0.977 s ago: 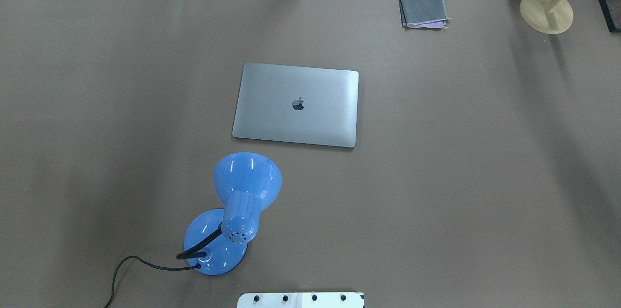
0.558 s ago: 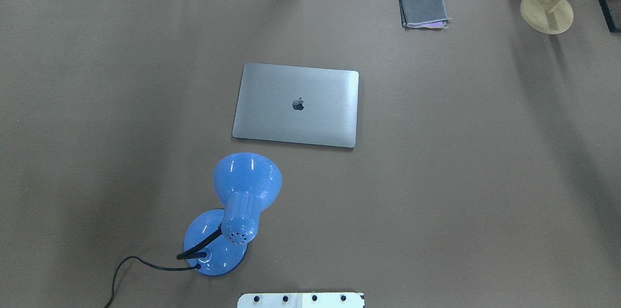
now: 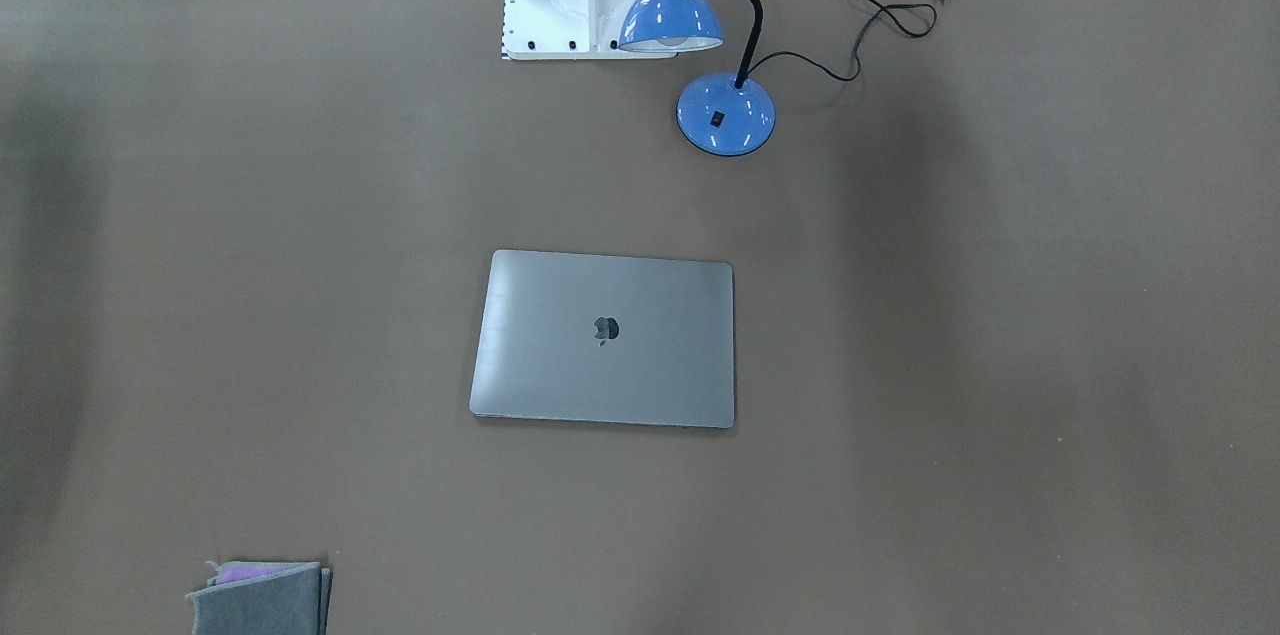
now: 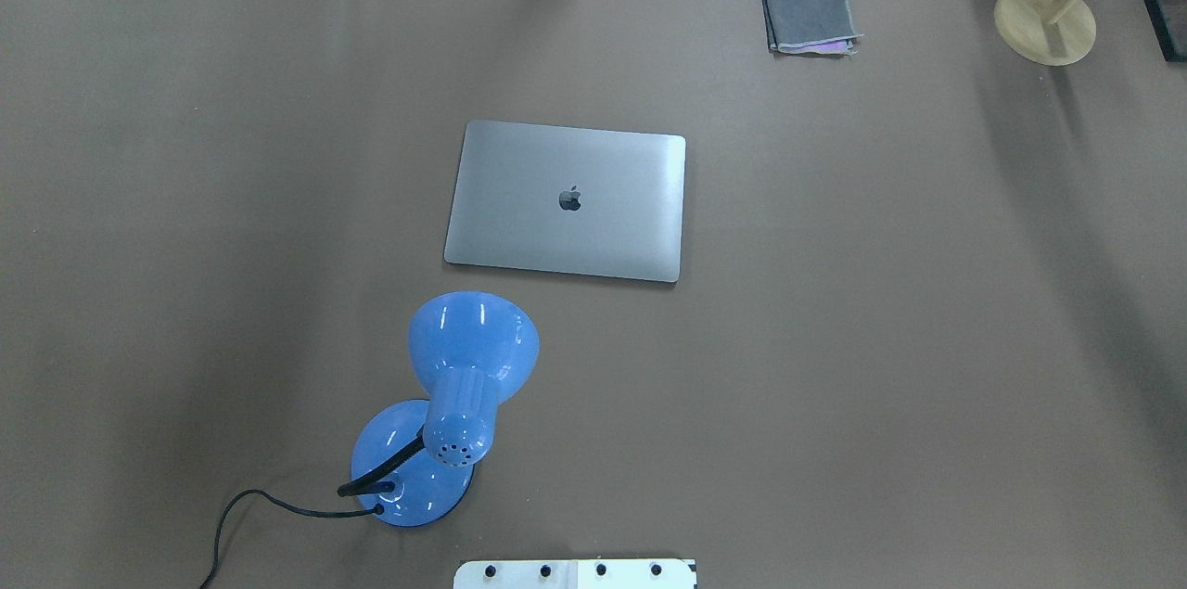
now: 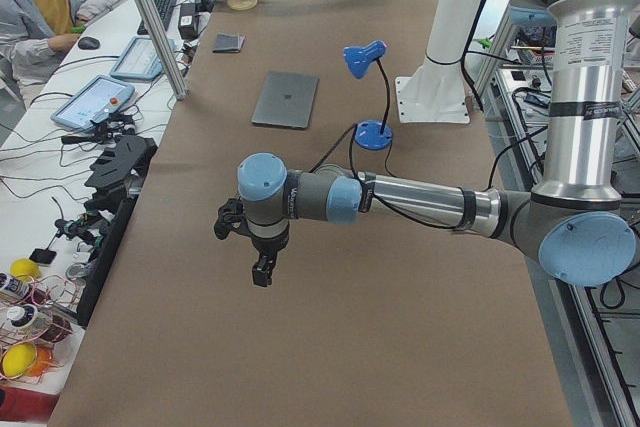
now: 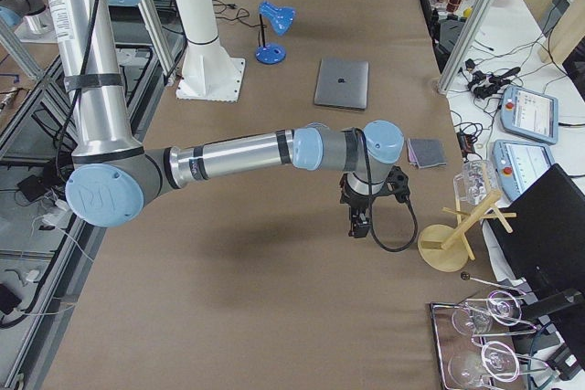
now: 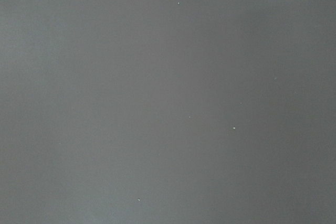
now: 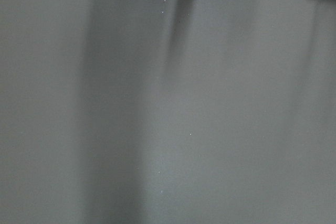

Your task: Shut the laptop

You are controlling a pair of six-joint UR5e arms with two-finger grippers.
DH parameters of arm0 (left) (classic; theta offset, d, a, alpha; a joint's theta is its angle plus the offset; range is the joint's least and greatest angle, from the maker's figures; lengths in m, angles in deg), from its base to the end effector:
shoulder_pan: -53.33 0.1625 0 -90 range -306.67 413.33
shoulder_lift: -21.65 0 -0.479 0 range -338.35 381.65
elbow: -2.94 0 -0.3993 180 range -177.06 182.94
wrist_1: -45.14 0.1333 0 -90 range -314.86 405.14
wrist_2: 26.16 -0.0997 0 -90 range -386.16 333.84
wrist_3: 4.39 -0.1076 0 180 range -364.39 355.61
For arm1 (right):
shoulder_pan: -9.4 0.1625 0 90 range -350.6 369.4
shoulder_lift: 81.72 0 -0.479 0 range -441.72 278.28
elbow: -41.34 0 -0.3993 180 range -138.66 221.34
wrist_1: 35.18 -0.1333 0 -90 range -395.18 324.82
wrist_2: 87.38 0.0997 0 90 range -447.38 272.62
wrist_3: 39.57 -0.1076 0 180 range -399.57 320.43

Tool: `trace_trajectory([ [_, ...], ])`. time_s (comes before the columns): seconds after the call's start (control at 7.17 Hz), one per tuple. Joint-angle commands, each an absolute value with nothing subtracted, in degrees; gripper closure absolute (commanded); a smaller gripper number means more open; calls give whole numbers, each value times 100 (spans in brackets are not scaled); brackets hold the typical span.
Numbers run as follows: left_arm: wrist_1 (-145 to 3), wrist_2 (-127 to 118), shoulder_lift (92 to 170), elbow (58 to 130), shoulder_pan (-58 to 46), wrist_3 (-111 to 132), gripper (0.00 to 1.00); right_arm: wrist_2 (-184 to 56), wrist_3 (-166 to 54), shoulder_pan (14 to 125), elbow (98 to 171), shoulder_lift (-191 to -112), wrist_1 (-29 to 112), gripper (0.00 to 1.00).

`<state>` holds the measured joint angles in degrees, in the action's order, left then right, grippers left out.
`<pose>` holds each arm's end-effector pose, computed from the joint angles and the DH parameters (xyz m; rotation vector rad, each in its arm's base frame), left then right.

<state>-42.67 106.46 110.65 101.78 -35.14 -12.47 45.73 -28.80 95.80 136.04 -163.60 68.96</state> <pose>-0.0472 -0.4957 0.6559 0.1366 0.7379 0.1965 0.0248 -0.5575 0.6289 0.0252 -0.7540 -0.2302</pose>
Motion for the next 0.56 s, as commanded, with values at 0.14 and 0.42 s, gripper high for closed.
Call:
trace_trajectory([
  [0.14,-4258,10841,11051,10261,-3518,-1238,2,4569,-2859,9580,13618,-16372,6888,0],
  [0.42,-4258,10841,11015,10243,-3518,-1238,2,4569,-2850,9580,13626,-16477,6888,0],
])
